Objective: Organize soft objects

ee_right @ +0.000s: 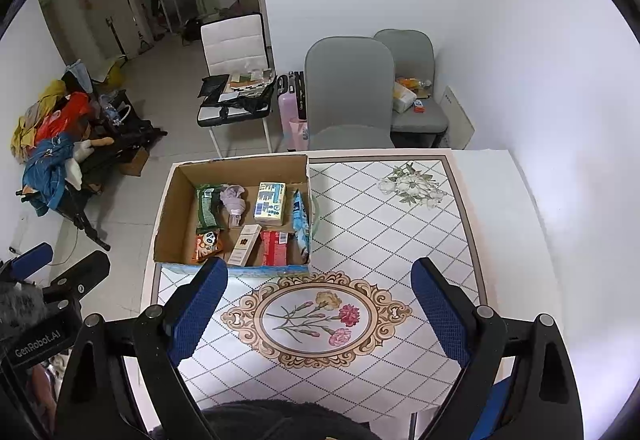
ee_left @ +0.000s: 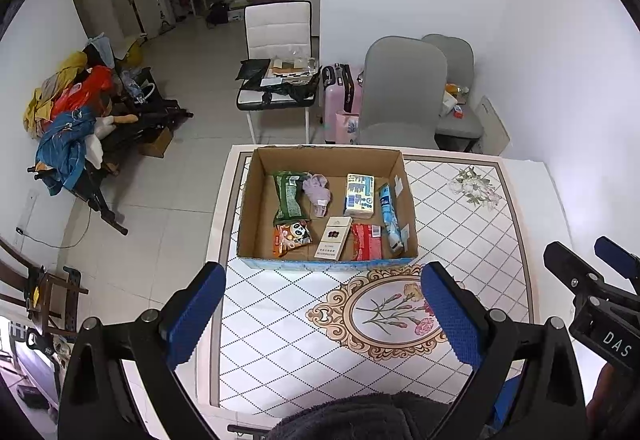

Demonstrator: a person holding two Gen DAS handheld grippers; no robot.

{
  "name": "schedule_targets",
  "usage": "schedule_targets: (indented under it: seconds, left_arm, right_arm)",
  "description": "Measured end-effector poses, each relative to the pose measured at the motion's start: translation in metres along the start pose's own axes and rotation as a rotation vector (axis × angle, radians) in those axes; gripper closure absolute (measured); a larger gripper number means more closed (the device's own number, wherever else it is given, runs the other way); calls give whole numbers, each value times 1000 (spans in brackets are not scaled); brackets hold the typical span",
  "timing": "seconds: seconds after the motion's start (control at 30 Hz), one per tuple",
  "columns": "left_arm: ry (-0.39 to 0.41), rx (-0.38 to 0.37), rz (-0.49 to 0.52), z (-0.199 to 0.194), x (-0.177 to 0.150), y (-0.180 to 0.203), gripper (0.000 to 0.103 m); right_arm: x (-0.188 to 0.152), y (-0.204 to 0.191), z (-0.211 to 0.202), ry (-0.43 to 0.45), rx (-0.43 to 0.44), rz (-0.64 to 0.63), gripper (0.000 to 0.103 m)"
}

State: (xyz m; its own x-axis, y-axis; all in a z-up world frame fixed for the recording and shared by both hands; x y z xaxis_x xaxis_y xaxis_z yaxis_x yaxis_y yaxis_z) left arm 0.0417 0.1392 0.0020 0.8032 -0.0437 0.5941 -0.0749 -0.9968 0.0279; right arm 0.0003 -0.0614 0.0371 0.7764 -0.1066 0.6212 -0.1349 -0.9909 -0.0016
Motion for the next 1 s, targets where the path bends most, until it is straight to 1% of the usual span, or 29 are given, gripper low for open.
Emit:
schedule_targets:
  seconds: [0.23, 0.43, 1.0]
  left_arm:
    - [0, 0, -3, 0, -1, 0, 3]
    - [0, 2, -3, 1, -2, 1, 3]
    - [-3, 2, -13, 2, -3, 1, 3]
  right_arm:
    - [0, 0, -1, 1, -2, -3, 8]
    - [-3, -2, -4, 11, -14, -35, 8]
    - [3, -4, -7, 10, 0, -40, 8]
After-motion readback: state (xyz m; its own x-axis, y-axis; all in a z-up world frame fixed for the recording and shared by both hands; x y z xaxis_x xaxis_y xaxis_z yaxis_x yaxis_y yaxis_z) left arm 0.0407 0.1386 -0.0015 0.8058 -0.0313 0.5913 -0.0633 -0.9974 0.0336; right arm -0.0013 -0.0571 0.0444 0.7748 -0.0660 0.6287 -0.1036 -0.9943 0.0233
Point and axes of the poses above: each gripper's, at about its wrist camera, not at the fingertips, and z roughly the way its jaws point, y to its right, x to its top, the point moved 1 cm from there along z, roughly the way its jaws point, and after that the axes turned 8 degrees about y, right-handed, at the moved point
